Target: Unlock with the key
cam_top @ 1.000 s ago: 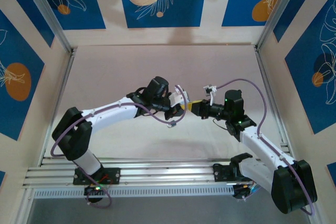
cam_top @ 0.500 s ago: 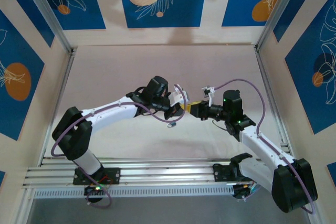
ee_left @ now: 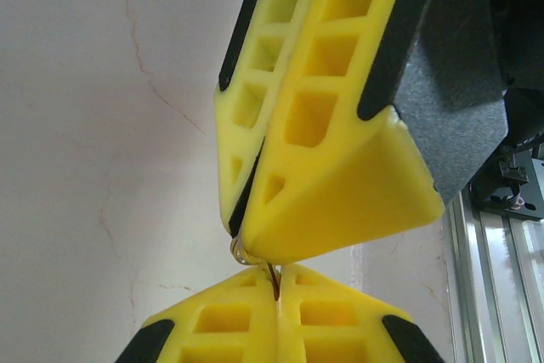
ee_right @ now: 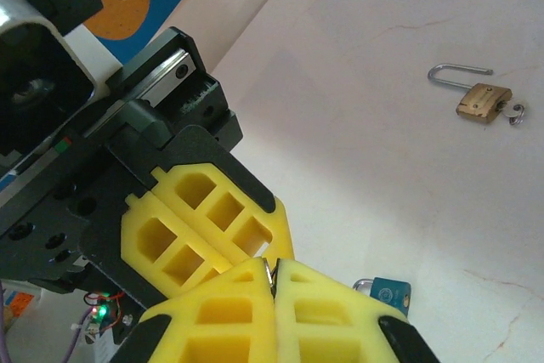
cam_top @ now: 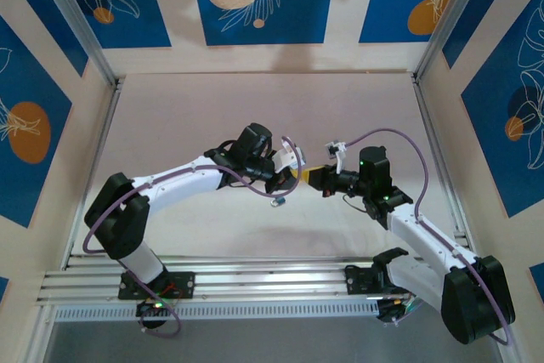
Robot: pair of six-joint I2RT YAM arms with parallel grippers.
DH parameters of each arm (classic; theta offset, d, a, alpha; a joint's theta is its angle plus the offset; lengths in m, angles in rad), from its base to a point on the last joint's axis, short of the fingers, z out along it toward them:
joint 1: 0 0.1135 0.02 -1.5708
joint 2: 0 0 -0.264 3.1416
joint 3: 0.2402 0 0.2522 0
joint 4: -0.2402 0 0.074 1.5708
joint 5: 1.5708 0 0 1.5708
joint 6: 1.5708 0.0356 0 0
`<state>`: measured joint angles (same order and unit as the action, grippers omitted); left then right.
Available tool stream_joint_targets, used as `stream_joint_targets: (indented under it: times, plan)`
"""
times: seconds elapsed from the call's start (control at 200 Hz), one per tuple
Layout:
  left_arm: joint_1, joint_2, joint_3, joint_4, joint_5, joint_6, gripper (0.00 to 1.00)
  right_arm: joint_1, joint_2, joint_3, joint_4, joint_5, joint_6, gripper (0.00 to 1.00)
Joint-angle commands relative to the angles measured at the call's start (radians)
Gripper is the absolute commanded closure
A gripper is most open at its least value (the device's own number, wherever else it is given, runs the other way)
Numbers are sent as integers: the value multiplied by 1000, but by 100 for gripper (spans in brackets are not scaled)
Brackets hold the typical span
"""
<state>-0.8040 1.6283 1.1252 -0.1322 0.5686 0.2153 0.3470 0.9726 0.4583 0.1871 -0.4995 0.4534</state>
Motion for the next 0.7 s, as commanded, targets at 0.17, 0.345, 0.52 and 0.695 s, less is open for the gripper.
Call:
stream_joint_targets:
  times: [0.17, 0.345, 0.52, 0.695]
  plan:
    - [9, 18, 37, -3, 18, 3, 100, 31, -27, 38, -19, 26, -5, 100]
    - [8, 16, 36, -18, -5, 13, 95, 41, -47, 39, -36, 77, -9, 100]
    - [8, 0, 22, -58, -57, 50, 65, 40, -80, 30, -47, 145, -6, 100]
    - [9, -62, -50, -50, -170, 96, 46, 28, -103, 22, -50, 187, 4, 100]
